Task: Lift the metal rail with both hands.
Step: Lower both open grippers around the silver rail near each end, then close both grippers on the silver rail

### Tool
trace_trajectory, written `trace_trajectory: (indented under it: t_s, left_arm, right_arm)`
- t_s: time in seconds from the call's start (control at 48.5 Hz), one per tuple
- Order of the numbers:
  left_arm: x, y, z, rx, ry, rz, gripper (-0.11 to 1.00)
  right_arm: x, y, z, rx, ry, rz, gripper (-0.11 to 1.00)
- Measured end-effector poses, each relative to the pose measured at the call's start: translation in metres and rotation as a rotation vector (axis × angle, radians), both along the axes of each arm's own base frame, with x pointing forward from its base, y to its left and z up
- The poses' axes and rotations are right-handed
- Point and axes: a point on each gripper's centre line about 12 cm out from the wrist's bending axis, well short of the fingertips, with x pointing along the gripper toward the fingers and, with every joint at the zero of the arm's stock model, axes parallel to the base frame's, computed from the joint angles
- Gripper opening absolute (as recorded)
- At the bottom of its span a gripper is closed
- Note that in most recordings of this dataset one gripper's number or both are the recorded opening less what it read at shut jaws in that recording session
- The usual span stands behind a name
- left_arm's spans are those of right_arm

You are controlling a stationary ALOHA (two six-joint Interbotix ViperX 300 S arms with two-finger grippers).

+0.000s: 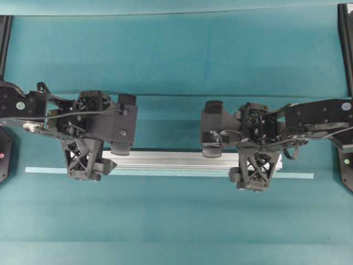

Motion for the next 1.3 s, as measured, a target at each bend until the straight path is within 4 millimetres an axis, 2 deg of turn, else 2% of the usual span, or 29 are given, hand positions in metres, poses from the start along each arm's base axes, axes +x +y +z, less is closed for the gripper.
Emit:
trace_trajectory:
  t_s: [0.433, 1.009, 1.298]
  left_arm:
    - [0.002, -0.003, -0.035, -0.008, 0.026, 0.004, 0.98]
    - [0.002, -0.003, -0.082, -0.044, 0.030, 0.073, 0.98]
    - [0.005, -0.003, -0.102, -0.045, 0.046, 0.075, 0.98]
  right_arm:
    - [0.007, -0.001, -0.022, -0.017, 0.013, 0.008, 0.96]
    - [-0.004, -0.002, -0.057, -0.025, 0.019, 0.010, 0.96]
    - [0.001, -0.002, -0.075, -0.025, 0.006, 0.007, 0.96]
